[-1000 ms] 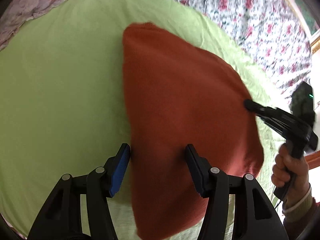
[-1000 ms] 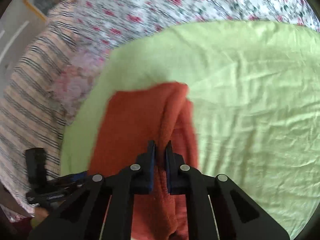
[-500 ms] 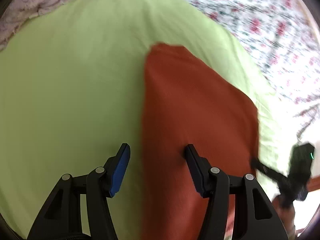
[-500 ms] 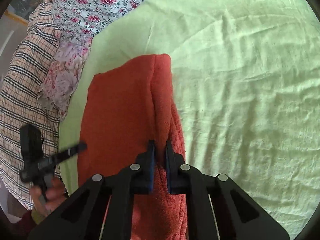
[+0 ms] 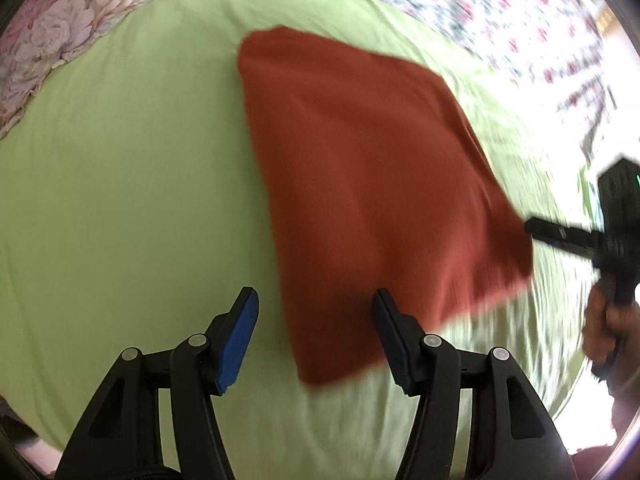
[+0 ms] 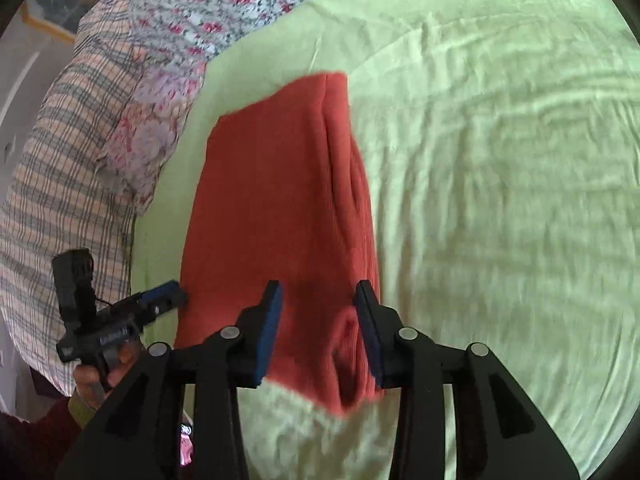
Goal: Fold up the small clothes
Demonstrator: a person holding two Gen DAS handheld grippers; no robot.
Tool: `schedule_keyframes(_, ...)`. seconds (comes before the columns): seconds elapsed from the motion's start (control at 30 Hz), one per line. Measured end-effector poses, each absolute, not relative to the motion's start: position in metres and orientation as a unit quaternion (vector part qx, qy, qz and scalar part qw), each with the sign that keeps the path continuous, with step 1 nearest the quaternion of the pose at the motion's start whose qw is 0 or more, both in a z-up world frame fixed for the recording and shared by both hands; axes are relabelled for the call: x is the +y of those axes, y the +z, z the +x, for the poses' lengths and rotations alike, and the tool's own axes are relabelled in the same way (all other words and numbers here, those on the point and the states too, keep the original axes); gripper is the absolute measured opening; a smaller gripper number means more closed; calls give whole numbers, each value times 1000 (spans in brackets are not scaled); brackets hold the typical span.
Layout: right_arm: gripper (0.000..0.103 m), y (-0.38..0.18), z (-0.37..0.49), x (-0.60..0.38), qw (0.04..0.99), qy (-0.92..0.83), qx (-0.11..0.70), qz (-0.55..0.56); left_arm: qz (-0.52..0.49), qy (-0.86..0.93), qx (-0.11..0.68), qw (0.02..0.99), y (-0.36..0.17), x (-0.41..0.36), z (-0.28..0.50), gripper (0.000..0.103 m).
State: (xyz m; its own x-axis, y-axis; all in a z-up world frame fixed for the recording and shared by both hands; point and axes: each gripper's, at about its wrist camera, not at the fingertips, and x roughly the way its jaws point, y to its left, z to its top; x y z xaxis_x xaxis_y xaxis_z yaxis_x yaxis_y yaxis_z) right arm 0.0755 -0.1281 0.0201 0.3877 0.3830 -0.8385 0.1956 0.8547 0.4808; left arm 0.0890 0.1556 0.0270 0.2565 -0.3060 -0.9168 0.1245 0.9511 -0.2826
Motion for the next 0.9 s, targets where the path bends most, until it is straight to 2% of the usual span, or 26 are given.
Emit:
schedule_keyframes(0.07, 42, 14, 64, -120, 784, 70, 560, 260, -70, -143, 593, 789, 26, 153, 67, 67)
schedule_keyframes(0.17, 42, 3, 56, -109, 775, 73, 573, 257, -55, -146, 596, 788, 19, 148, 51, 67)
schedule_keyframes(0.23, 32, -1, 55, -102, 773, 80, 575, 256, -43, -140, 596, 789, 11, 145, 51, 67)
schedule_keyframes(0.27, 14, -1, 54, -100, 773, 84, 575, 254, -37, -136, 595, 791, 8, 144, 52, 67)
schedule_keyframes(0.3, 5, 0, 55, -98, 772, 89, 577, 252, -30, -132, 594, 793, 5, 142, 50, 67)
schedule_keyframes(0.4, 5, 13, 60, -99, 770, 113, 557, 288, -3, -102, 586, 804, 2, 137, 49, 66)
schedule_keyframes(0.47, 5, 34, 58, -108, 778, 140, 514, 332, 11, -64, 587, 807, -1, 136, 53, 53)
schedule_keyframes(0.53, 5, 51, 54, -116, 791, 154, 487, 337, -28, -40, 581, 813, 5, 147, 53, 37)
schedule_keyframes(0.6, 5, 53, 52, -116, 801, 137, 501, 299, -71, -41, 574, 815, 14, 155, 50, 27)
schedule_keyframes(0.7, 5, 33, 46, -114, 797, 98, 546, 238, -65, -48, 577, 813, 14, 145, 46, 12)
schedule_keyframes(0.77, 5, 17, 43, -113, 791, 82, 565, 220, -65, -53, 589, 804, 7, 142, 41, 8)
schedule_keyframes(0.9, 4, -13, 41, -111, 781, 51, 595, 180, -54, -55, 600, 797, -5, 142, 36, 7)
